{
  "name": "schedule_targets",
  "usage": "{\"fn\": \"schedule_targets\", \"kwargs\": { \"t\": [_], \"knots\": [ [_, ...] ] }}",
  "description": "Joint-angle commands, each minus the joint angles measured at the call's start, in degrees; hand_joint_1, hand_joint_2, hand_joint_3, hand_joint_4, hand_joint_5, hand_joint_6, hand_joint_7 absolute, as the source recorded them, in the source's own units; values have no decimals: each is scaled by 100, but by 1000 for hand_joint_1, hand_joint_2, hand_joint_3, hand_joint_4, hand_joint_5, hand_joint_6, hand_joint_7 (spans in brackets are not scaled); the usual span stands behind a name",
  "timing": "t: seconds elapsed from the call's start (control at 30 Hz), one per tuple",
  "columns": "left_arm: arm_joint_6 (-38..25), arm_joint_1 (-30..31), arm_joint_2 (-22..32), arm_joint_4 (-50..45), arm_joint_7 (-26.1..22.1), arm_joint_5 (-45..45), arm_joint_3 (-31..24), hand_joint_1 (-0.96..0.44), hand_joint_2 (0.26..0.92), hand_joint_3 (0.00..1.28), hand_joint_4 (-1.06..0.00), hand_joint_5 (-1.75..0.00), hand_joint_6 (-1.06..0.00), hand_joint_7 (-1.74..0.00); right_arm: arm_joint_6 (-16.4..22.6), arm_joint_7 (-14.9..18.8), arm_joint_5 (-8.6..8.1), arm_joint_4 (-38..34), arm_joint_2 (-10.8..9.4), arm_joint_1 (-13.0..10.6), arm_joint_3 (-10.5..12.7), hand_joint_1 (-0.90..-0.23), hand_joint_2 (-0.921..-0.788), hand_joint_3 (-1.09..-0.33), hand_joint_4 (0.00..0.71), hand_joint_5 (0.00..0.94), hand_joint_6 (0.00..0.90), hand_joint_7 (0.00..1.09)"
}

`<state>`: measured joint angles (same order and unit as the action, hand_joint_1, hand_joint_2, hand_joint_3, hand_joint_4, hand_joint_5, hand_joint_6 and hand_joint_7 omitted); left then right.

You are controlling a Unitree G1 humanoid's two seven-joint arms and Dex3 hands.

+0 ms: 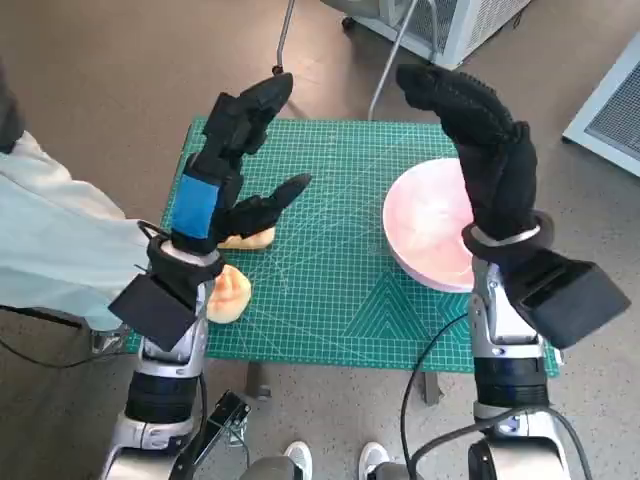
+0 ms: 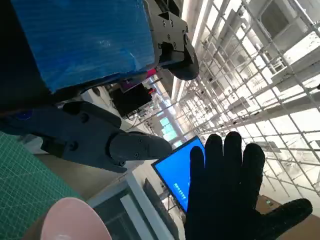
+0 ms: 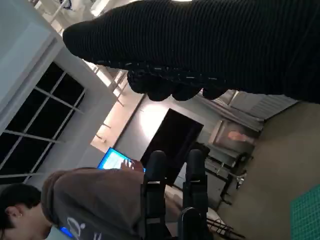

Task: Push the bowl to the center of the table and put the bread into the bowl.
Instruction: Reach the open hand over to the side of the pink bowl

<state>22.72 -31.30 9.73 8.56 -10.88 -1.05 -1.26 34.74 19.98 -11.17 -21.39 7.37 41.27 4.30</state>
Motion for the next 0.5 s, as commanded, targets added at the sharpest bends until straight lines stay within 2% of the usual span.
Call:
{"fn": "schedule_targets", "kwargs": {
  "t": [0.03, 0.3, 0.5],
  "knots": [
    [35, -109, 22, 57, -36, -88, -51, -372, 921, 261, -350, -62, -110, -670, 13, 34, -20, -144, -15, -94, 15, -642, -921, -798, 247, 15, -1, 734],
    [63, -113, 7, 90, -46, -79, -37, -373, 921, 261, -351, -60, -110, -671, 80, 28, -10, -250, 4, -82, 36, -637, -921, -797, 248, 16, -1, 734],
    [94, -105, 18, 121, -41, -68, -46, -373, 921, 260, -353, -59, -110, -670, 131, 124, -144, -409, 166, -59, 197, -636, -921, -789, 252, 17, -1, 725]
  ]
}}
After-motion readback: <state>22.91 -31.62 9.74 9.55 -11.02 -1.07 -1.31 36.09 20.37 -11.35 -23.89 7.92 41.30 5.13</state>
